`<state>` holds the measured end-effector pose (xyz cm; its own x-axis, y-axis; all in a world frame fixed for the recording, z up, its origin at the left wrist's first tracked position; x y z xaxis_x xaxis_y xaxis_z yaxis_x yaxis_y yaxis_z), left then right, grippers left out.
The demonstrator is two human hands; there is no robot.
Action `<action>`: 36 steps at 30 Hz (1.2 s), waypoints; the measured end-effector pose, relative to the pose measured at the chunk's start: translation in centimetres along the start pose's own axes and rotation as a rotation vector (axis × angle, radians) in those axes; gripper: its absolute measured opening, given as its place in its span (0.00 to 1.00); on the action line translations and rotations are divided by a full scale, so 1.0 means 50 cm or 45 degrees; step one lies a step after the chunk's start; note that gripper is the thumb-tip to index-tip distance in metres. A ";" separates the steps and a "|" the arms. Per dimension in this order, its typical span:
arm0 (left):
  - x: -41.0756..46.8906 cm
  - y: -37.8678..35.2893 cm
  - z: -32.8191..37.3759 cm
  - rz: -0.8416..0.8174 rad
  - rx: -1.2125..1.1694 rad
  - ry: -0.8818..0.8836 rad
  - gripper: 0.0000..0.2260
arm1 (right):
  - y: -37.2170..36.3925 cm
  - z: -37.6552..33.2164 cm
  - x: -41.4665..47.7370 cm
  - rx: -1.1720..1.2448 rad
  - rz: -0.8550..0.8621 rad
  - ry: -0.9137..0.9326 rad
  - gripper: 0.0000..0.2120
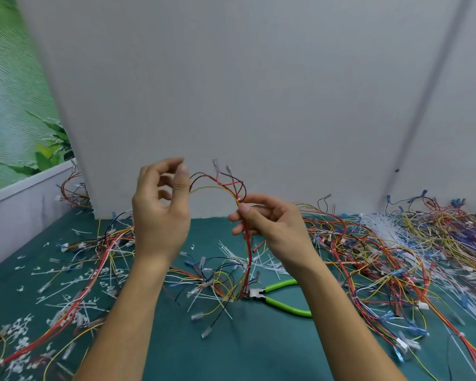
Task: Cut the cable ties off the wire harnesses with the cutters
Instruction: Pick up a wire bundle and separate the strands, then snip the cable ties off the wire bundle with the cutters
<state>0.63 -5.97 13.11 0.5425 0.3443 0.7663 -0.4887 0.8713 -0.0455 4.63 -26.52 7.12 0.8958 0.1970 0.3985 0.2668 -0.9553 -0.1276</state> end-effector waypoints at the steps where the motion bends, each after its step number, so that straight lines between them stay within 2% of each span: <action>1: 0.000 -0.002 -0.014 -0.019 -0.022 0.080 0.07 | 0.004 -0.001 0.001 0.008 0.017 0.001 0.06; 2: -0.002 -0.010 -0.030 -0.096 -0.015 0.165 0.07 | 0.005 -0.001 0.001 0.015 0.031 -0.004 0.06; 4: -0.017 -0.051 -0.058 -0.408 0.054 0.306 0.10 | 0.003 0.004 0.001 0.025 0.049 -0.029 0.06; 6: -0.052 -0.103 -0.063 -0.737 0.053 0.365 0.08 | -0.003 0.011 0.001 -0.007 0.042 -0.045 0.05; 7: -0.067 -0.122 -0.060 -0.816 0.000 0.375 0.08 | -0.006 0.014 0.001 -0.048 0.035 -0.039 0.05; 10: -0.083 -0.143 -0.064 -0.768 -0.131 0.441 0.11 | -0.009 0.012 0.000 -0.183 0.026 0.025 0.05; 12: -0.083 -0.142 -0.072 -0.696 -0.109 0.453 0.08 | -0.008 0.009 0.001 -0.257 0.010 0.055 0.04; 15: -0.087 -0.142 -0.084 -0.637 -0.053 0.462 0.09 | 0.005 0.015 0.006 -0.364 -0.010 0.015 0.06; 17: -0.086 -0.138 -0.101 -0.583 -0.025 0.521 0.09 | 0.028 0.029 0.009 -0.549 -0.032 -0.057 0.08; 19: -0.086 -0.130 -0.124 -0.537 -0.014 0.586 0.10 | 0.057 0.065 0.007 -0.859 -0.143 -0.241 0.13; 23: -0.083 -0.114 -0.151 -0.500 0.039 0.639 0.08 | 0.121 0.183 -0.042 -1.551 -0.536 -0.856 0.27; 25: -0.084 -0.108 -0.161 -0.486 0.055 0.666 0.09 | 0.135 0.224 -0.068 -1.785 -0.657 -1.073 0.33; 27: -0.086 -0.108 -0.168 -0.491 0.045 0.695 0.08 | 0.136 0.252 -0.078 -1.853 -0.685 -1.165 0.35; 31: -0.088 -0.111 -0.172 -0.518 -0.039 0.722 0.03 | 0.150 0.261 -0.074 -1.823 -0.648 -1.191 0.33; 36: -0.093 -0.127 -0.172 -0.616 -0.164 0.760 0.09 | 0.162 0.236 -0.059 -1.724 -0.480 -1.063 0.29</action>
<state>7.09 -10.09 4.33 0.9690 0.0135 0.2467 -0.0403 0.9938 0.1040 8.35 -32.21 -5.79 0.9087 0.0786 -0.4100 0.4168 -0.2249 0.8807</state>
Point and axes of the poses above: each hand's wrist, its own x-axis towards the middle knuckle, its own y-axis out of the back of the hand, z = x × y, the point moved 9 cm from there along x, towards the middle knuckle, and after that the axes turned 1 degree about -y, right-handed, at the moved point
